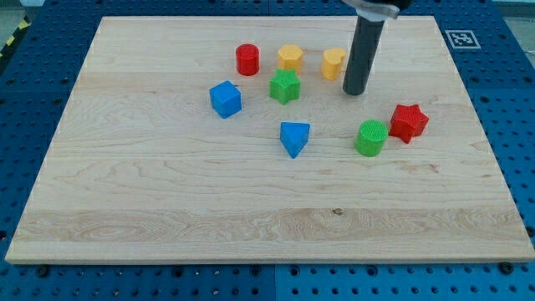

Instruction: Push the blue cube close to the red circle

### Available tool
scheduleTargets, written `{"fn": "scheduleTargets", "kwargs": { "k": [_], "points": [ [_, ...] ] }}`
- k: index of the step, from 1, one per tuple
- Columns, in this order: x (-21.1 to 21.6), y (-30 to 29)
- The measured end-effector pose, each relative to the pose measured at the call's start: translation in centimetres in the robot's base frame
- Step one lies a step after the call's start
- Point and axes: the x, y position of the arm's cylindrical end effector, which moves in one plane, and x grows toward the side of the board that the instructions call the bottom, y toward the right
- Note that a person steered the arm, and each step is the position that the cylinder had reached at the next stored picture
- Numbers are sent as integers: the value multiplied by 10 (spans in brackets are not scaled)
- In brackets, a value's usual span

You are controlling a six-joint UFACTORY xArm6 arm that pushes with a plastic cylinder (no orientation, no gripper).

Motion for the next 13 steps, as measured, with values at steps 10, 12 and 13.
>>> {"fn": "scheduleTargets", "kwargs": {
  "k": [10, 12, 13],
  "points": [
    [94, -170],
    [63, -160],
    [62, -139]
  ]
}}
